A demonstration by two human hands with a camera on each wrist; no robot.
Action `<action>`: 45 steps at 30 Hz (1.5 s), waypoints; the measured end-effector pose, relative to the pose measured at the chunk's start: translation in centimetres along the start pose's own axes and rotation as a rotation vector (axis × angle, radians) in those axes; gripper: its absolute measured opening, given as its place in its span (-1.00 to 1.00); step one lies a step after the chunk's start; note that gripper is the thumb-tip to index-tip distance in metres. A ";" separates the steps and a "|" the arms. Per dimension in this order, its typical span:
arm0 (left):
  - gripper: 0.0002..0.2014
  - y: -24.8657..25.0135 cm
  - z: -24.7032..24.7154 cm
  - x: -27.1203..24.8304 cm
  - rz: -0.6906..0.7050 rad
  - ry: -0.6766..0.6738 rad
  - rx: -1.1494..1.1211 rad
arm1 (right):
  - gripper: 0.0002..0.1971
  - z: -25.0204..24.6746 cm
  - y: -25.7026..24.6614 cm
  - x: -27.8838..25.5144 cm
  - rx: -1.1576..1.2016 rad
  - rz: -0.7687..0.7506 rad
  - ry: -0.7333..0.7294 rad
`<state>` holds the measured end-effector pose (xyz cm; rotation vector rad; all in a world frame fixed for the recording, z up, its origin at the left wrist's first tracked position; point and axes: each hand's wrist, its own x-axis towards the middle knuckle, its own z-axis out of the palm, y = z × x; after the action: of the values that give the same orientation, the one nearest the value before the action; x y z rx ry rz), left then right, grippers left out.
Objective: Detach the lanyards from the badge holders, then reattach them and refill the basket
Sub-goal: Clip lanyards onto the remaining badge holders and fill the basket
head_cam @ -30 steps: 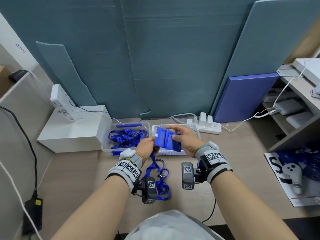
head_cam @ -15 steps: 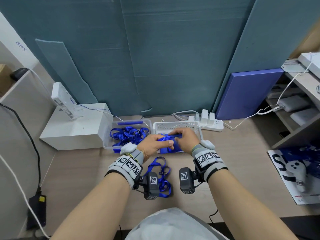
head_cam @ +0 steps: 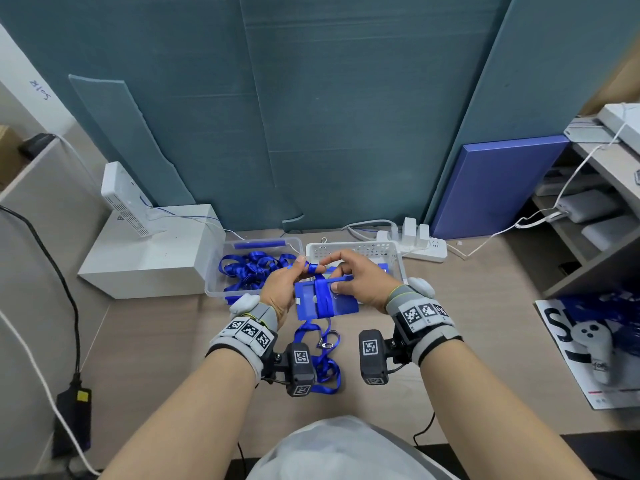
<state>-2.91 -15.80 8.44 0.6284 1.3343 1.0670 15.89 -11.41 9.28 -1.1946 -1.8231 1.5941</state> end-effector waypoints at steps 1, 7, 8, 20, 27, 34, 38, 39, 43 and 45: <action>-0.43 0.0 0.1 -0.2 -0.034 0.004 -0.038 | -0.54 0.1 -0.1 -0.1 0.013 -0.008 0.001; -0.66 -1.0 -0.1 -0.7 -0.070 0.009 -0.163 | -0.54 0.6 0.3 -0.4 0.138 0.017 0.018; -0.64 -1.2 -0.2 -0.6 -0.073 0.007 -0.147 | -0.54 0.7 0.4 -0.4 0.180 0.014 0.022; -0.76 -2.9 -0.6 0.3 0.007 -0.096 0.502 | -0.61 1.6 1.8 0.8 0.243 0.200 0.284; -0.81 -2.6 -0.6 1.0 0.020 0.001 0.515 | -0.73 1.8 2.0 0.7 0.268 0.306 0.248; -0.87 -2.4 -0.8 0.4 0.034 -0.031 0.505 | -0.77 2.1 1.4 0.2 0.494 0.341 0.231; -0.88 -2.8 -1.6 -0.6 0.092 -0.095 0.515 | -0.78 1.6 1.8 0.6 0.416 0.370 0.358; -0.86 -2.8 -1.7 -0.7 0.096 -0.097 0.538 | -0.78 1.4 2.2 0.8 0.352 0.376 0.380; -0.87 -2.3 -1.2 -0.8 0.049 -0.113 0.426 | -0.79 1.5 2.0 0.3 0.146 0.373 0.393; -0.90 -1.7 -0.7 -0.9 0.079 -0.101 0.409 | -0.80 1.9 2.0 0.0 0.075 0.361 0.364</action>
<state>-3.07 -17.44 7.20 1.0314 1.4598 0.8147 15.00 -12.60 6.97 -1.7226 -1.3632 1.4824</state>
